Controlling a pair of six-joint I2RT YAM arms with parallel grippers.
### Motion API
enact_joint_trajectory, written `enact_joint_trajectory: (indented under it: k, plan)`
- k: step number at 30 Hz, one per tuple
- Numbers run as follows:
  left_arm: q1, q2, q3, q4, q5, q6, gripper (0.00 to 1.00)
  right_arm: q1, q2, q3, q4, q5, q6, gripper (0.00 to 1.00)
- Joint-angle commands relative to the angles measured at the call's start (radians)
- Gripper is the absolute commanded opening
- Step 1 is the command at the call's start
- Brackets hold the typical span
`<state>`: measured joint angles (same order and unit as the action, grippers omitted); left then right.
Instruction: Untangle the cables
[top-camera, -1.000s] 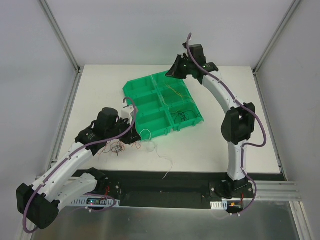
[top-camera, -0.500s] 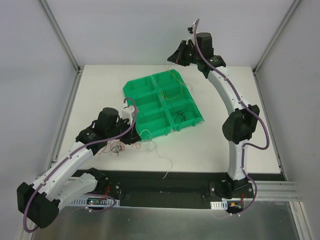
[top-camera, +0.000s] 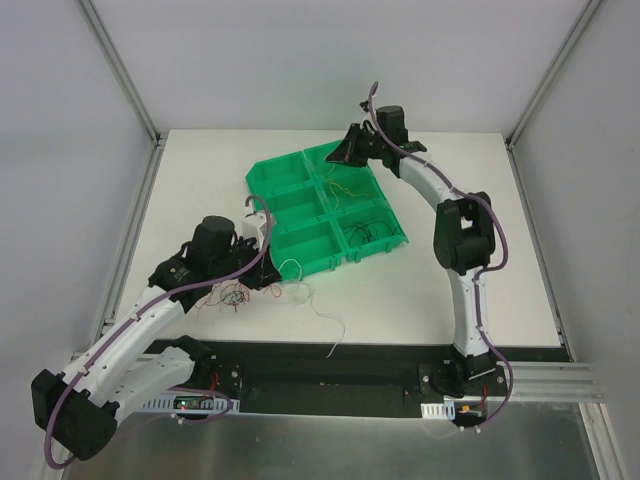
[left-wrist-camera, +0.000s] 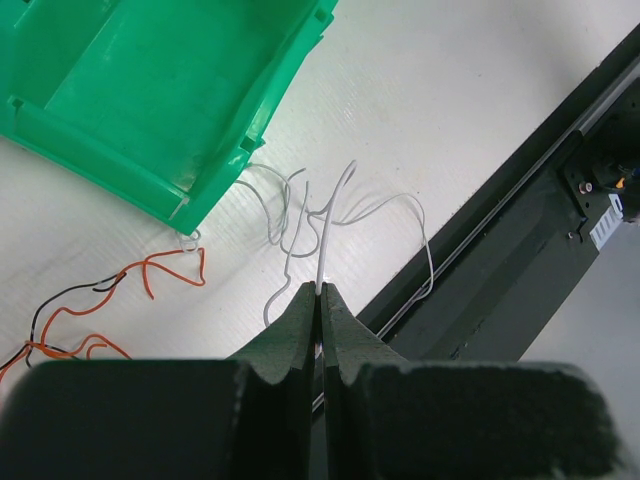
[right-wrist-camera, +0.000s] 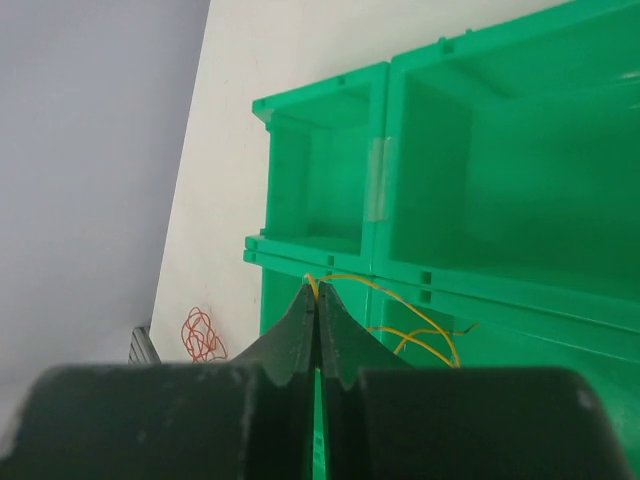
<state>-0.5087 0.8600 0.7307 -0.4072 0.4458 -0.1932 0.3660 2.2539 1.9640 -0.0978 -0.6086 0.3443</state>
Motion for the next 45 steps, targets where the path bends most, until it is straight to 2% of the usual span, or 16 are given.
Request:
enact_joint_trajectory:
  k: [1, 5, 8, 11, 12, 13, 15, 18, 20, 22, 26, 29, 35, 37, 41, 45]
  plan:
    - [0.004, -0.013, 0.019, -0.007, 0.025, 0.014, 0.0, 0.004, -0.011, -0.002, 0.093, -0.079, 0.007, 0.0]
    - [0.004, -0.006, 0.026, -0.008, 0.03, 0.02, 0.0, 0.01, -0.045, -0.124, 0.135, -0.088, 0.01, 0.0]
    - [0.004, -0.016, 0.024, -0.01, 0.019, 0.017, 0.0, 0.01, -0.161, -0.333, 0.225, -0.063, 0.012, 0.0]
    - [0.004, -0.029, 0.015, -0.012, 0.014, 0.011, 0.0, 0.007, -0.227, -0.399, 0.149, -0.063, 0.012, 0.0]
    - [0.004, -0.029, 0.012, -0.01, 0.014, 0.009, 0.0, 0.001, -0.238, -0.398, 0.103, -0.063, 0.012, 0.0]
    - [0.004, -0.027, 0.012, -0.01, 0.017, 0.012, 0.0, -0.004, -0.244, -0.389, 0.019, 0.043, -0.096, 0.0]
    - [0.004, -0.021, 0.015, -0.01, 0.022, 0.015, 0.0, -0.009, -0.24, -0.347, -0.119, 0.111, -0.145, 0.0]
    - [0.004, -0.01, 0.026, -0.01, 0.027, 0.014, 0.0, -0.003, -0.159, -0.187, -0.378, 0.183, -0.215, 0.01]
    - [0.004, -0.001, 0.038, -0.008, 0.034, 0.009, 0.0, 0.004, -0.091, -0.085, -0.511, 0.214, -0.234, 0.05]
    - [0.004, 0.008, 0.05, -0.01, 0.042, 0.003, 0.0, 0.008, -0.053, -0.034, -0.555, 0.228, -0.237, 0.09]
    - [0.004, -0.002, 0.056, -0.01, 0.053, -0.006, 0.0, 0.013, -0.06, 0.004, -0.563, 0.242, -0.2, 0.12]
    - [0.004, -0.007, 0.053, -0.01, 0.057, -0.009, 0.0, 0.01, -0.083, 0.041, -0.585, 0.248, -0.189, 0.25]
    - [0.002, 0.046, 0.085, -0.007, 0.068, -0.04, 0.0, -0.007, -0.177, 0.115, -0.677, 0.204, -0.234, 0.61]
    - [0.002, 0.069, 0.101, -0.005, 0.068, -0.046, 0.0, -0.012, -0.229, 0.101, -0.698, 0.216, -0.27, 0.66]
    - [0.002, 0.091, 0.127, -0.002, 0.059, -0.057, 0.0, -0.007, -0.342, -0.008, -0.721, 0.219, -0.277, 0.67]
    - [0.001, 0.103, 0.168, -0.002, 0.111, -0.075, 0.0, 0.053, -0.569, -0.331, -0.588, 0.207, -0.274, 0.67]
